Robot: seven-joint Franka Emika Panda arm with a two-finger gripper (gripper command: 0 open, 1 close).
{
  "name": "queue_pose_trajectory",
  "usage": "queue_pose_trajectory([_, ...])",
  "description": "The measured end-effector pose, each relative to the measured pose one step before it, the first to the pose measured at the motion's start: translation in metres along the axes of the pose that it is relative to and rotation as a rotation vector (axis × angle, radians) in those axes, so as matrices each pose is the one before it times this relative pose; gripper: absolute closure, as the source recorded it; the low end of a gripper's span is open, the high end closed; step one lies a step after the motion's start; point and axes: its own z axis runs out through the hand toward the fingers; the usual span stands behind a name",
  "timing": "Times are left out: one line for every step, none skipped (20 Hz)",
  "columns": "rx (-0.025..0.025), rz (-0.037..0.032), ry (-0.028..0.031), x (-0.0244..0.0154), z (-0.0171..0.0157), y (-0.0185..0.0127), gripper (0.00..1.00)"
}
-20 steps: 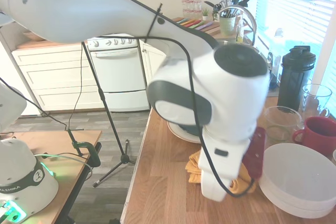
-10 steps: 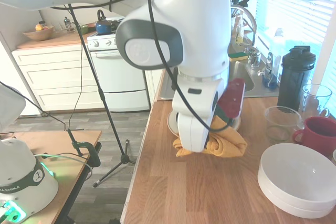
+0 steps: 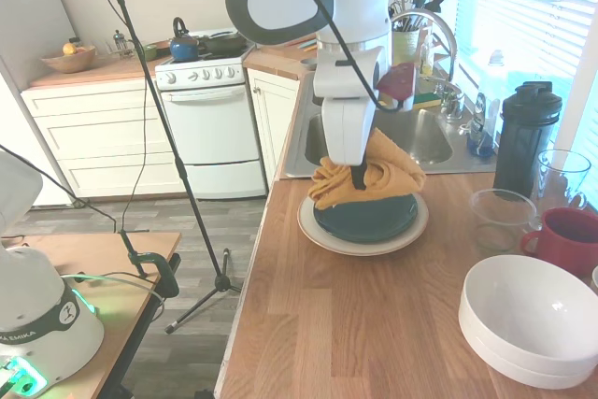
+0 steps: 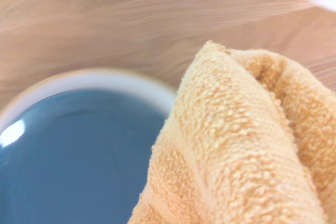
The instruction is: Wipe the blue plate in clockwise motion
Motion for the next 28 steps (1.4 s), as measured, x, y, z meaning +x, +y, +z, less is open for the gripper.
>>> queue_pose_trajectory([-0.00432, -0.01066, 0.00045, -0.01118, 0.00236, -0.00659, 1.00])
queue_pose_trajectory([-0.00513, -0.01050, 0.00008, -0.00879, 0.00351, -0.00625, 1.00])
queue_pose_trajectory([-0.00736, -0.00892, -0.00104, -0.00714, 0.00512, -0.00591, 1.00])
queue_pose_trajectory([-0.00679, -0.00902, -0.00364, -0.00588, 0.00553, -0.00561, 1.00])
queue_pose_trajectory([-0.00688, -0.00779, -0.00549, -0.00511, 0.00605, -0.00543, 1.00])
queue_pose_trajectory([-0.00670, -0.00484, -0.00522, -0.00481, 0.00586, -0.00507, 1.00])
queue_pose_trajectory([-0.00739, -0.00536, -0.00528, -0.00512, 0.00588, -0.00450, 1.00])
queue_pose_trajectory([-0.00696, -0.00880, -0.00499, -0.00560, 0.00655, -0.00441, 1.00])
queue_pose_trajectory([-0.00529, -0.01016, -0.00355, -0.00534, 0.00704, -0.00422, 1.00])
queue_pose_trajectory([-0.00518, -0.00937, -0.00184, -0.00417, 0.00728, -0.00376, 1.00])
queue_pose_trajectory([-0.00669, -0.00905, -0.00097, -0.00316, 0.00739, -0.00364, 1.00])
queue_pose_trajectory([-0.00590, -0.00735, -0.00024, -0.00159, 0.00750, -0.00398, 1.00])
queue_pose_trajectory([-0.00495, -0.00372, -0.00189, -0.00023, 0.00690, -0.00346, 1.00])
queue_pose_trajectory([-0.00532, -0.00102, -0.00369, 0.00089, 0.00638, -0.00287, 1.00])
queue_pose_trajectory([-0.00491, -0.00111, -0.00377, 0.00122, 0.00602, -0.00250, 1.00])
queue_pose_trajectory([-0.00304, -0.00191, -0.00291, 0.00138, 0.00506, -0.00231, 1.00])
queue_pose_trajectory([-0.00317, 0.00042, -0.00239, 0.00181, 0.00452, -0.00161, 1.00])
queue_pose_trajectory([-0.00270, 0.00273, -0.00158, 0.00225, 0.00342, -0.00103, 1.00])
queue_pose_trajectory([-0.00323, 0.00276, -0.00155, 0.00232, 0.00308, -0.00083, 1.00])
queue_pose_trajectory([-0.00424, 0.00291, -0.00172, 0.00224, 0.00313, 0.00003, 1.00])
queue_pose_trajectory([-0.00505, 0.00419, -0.00160, 0.00254, 0.00328, 0.00058, 1.00])
queue_pose_trajectory([-0.00515, 0.00381, -0.00150, 0.00236, 0.00335, 0.00055, 1.00])
queue_pose_trajectory([-0.00500, 0.00273, -0.00136, 0.00178, 0.00316, 0.00034, 1.00])
queue_pose_trajectory([-0.00544, 0.00153, -0.00042, 0.00154, 0.00327, 0.00032, 1.00])
queue_pose_trajectory([-0.00509, 0.00020, 0.00053, 0.00103, 0.00279, 0.00032, 1.00])
queue_pose_trajectory([-0.00322, -0.00068, 0.00055, 0.00014, 0.00156, 0.00028, 1.00])
queue_pose_trajectory([-0.00190, -0.00152, 0.00063, -0.00058, 0.00078, 0.00017, 1.00])
queue_pose_trajectory([-0.00153, -0.00258, 0.00052, -0.00129, 0.00070, -0.00015, 1.00])
